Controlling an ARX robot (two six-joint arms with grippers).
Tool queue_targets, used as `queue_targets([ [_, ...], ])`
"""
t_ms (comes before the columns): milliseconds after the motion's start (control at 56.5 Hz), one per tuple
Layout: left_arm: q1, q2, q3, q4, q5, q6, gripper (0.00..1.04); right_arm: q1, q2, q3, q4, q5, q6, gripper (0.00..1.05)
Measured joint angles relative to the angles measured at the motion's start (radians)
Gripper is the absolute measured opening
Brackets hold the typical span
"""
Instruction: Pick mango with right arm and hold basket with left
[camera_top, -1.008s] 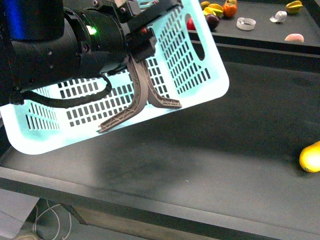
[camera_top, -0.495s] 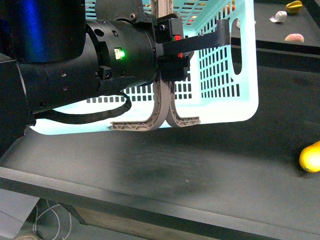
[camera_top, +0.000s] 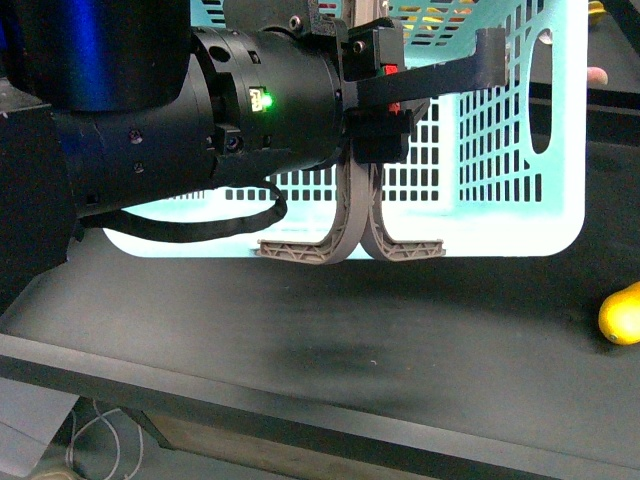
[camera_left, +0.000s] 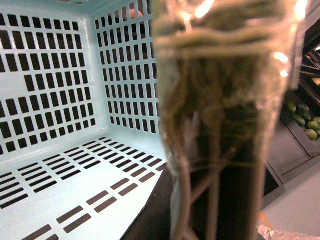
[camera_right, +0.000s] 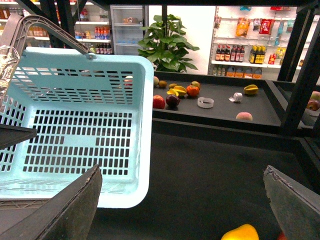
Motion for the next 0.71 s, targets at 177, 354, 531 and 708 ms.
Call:
queue_targets([
  [177, 0.004, 0.000, 0.000, 0.000, -0.028, -0.001, 0.05, 0.000, 0.000, 0.000, 0.000, 0.000, 0.000, 0.96],
  [354, 0.008, 0.000, 0.000, 0.000, -0.035, 0.000, 0.05, 0.000, 0.000, 0.000, 0.000, 0.000, 0.000, 0.96],
  [531, 0.009, 0.000, 0.000, 0.000, -0.031, 0.000, 0.05, 0.000, 0.000, 0.000, 0.000, 0.000, 0.000, 0.96],
  [708, 0.008, 0.000, 0.000, 0.000, -0.027, 0.000, 0.05, 0.000, 0.000, 0.000, 0.000, 0.000, 0.000, 0.96],
])
